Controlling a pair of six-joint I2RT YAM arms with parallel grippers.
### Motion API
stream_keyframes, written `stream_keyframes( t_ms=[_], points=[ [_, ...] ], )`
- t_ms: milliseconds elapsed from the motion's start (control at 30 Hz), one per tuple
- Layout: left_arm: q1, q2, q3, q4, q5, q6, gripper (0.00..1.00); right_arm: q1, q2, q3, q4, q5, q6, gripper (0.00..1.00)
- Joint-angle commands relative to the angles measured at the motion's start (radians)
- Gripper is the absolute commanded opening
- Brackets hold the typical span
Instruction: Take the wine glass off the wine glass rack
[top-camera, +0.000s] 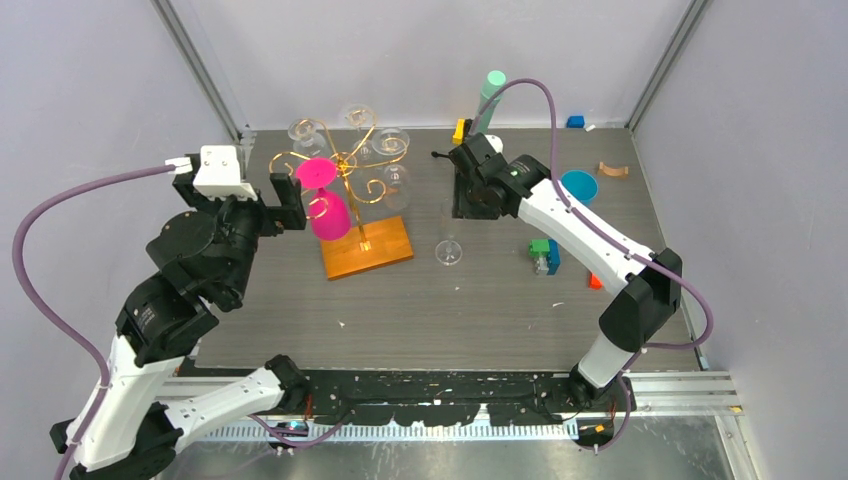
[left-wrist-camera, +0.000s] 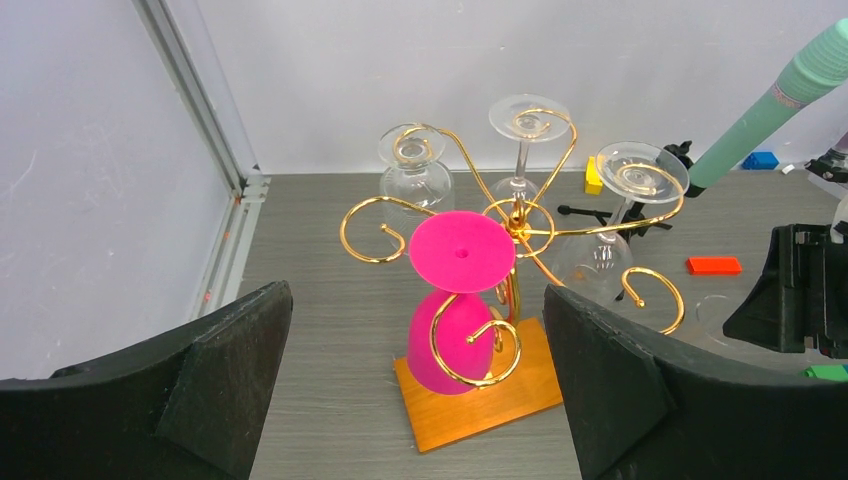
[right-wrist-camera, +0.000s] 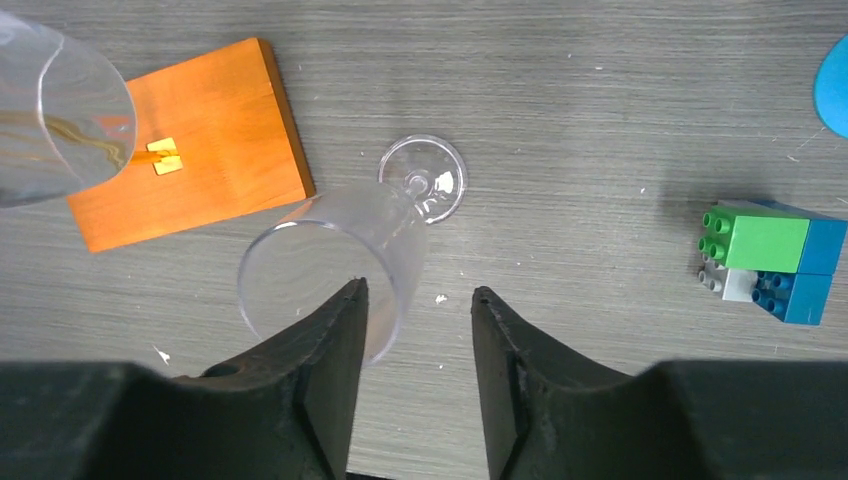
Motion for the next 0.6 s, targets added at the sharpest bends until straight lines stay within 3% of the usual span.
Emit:
stream_keyframes(
  t_ms=[0,267,567],
  points=[
    [0.005,-0.005,-0.008,0.028,-0.023,0.009,1.00,0.006,-0.001,0.009,-0.021,-0.003,-0.029,0.39],
    [0.005,-0.002,-0.013,0.020,-0.031,0.015,1.00,0.007,0.062,0.096,-0.055,0.073,-0.046,0.02],
    [0.005,-0.012,-0.046,0.015,-0.037,0.031,1.00,-0.029,0.112,0.221,-0.146,0.283,-0.101,0.00]
  ],
)
